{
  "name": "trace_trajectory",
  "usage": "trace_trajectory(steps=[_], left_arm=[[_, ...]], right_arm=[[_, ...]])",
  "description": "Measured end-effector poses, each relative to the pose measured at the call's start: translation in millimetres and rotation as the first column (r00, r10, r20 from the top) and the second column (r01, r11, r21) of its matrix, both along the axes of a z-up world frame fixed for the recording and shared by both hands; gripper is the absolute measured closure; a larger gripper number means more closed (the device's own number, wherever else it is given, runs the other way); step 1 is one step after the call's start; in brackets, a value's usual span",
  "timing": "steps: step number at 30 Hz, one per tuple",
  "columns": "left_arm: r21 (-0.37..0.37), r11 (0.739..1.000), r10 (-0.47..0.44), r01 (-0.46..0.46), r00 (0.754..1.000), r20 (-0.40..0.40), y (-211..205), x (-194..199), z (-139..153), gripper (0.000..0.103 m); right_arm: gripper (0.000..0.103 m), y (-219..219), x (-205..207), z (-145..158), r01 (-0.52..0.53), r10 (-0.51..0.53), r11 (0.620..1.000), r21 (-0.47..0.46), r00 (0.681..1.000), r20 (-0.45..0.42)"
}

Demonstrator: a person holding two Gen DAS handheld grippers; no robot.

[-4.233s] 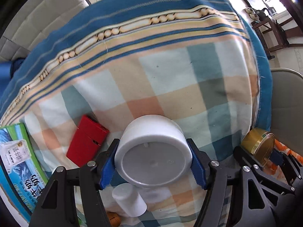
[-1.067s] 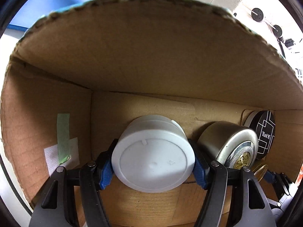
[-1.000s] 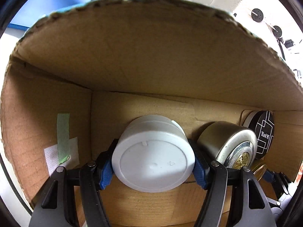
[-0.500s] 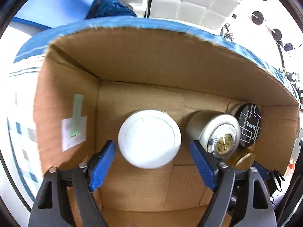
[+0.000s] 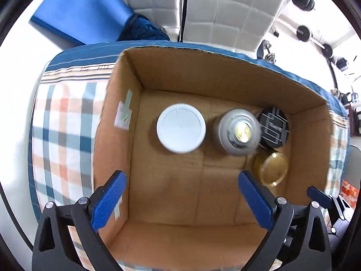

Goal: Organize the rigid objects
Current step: 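Lower the white container and gold tin into the box and open both tools, then withdraw both tools from the box toward the remaining items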

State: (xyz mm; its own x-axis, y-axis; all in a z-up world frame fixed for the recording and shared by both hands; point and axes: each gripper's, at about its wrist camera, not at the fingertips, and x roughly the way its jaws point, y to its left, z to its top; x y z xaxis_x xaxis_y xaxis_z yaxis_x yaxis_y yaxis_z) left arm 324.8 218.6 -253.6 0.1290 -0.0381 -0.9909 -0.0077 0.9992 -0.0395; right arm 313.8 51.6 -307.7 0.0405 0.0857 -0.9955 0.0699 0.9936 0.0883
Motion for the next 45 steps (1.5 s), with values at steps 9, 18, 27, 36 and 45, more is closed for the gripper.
trace_trajectory(steps=[9, 18, 27, 36, 45], left_arm=[[0.012, 1.0, -0.014, 0.012, 0.994, 0.109, -7, -57, 45, 0.001], [0.026, 0.999, -0.026, 0.022, 0.982, 0.187, -12, -96, 81, 0.001], [0.006, 1.0, -0.027, 0.026, 0.974, 0.225, -32, -122, 106, 0.001], [-0.018, 0.996, -0.082, 0.089, 0.971, 0.223, -116, -119, 104, 0.001], [0.016, 0.97, -0.241, 0.241, 0.955, 0.171, -242, -117, 59, 0.001]], right_arm=[[0.002, -3, -46, 49, -0.027, 0.028, 1.0, -0.003, 0.996, 0.088], [0.002, -13, -87, 84, -0.04, 0.038, 0.999, 0.008, 0.985, 0.166], [0.002, -30, -113, 111, -0.05, 0.039, 0.998, 0.05, 0.977, 0.208], [0.002, -113, -118, 108, 0.057, -0.065, 0.997, 0.043, 0.98, 0.19], [0.009, -247, -123, 58, 0.223, -0.223, 0.975, 0.008, 0.971, 0.092]])
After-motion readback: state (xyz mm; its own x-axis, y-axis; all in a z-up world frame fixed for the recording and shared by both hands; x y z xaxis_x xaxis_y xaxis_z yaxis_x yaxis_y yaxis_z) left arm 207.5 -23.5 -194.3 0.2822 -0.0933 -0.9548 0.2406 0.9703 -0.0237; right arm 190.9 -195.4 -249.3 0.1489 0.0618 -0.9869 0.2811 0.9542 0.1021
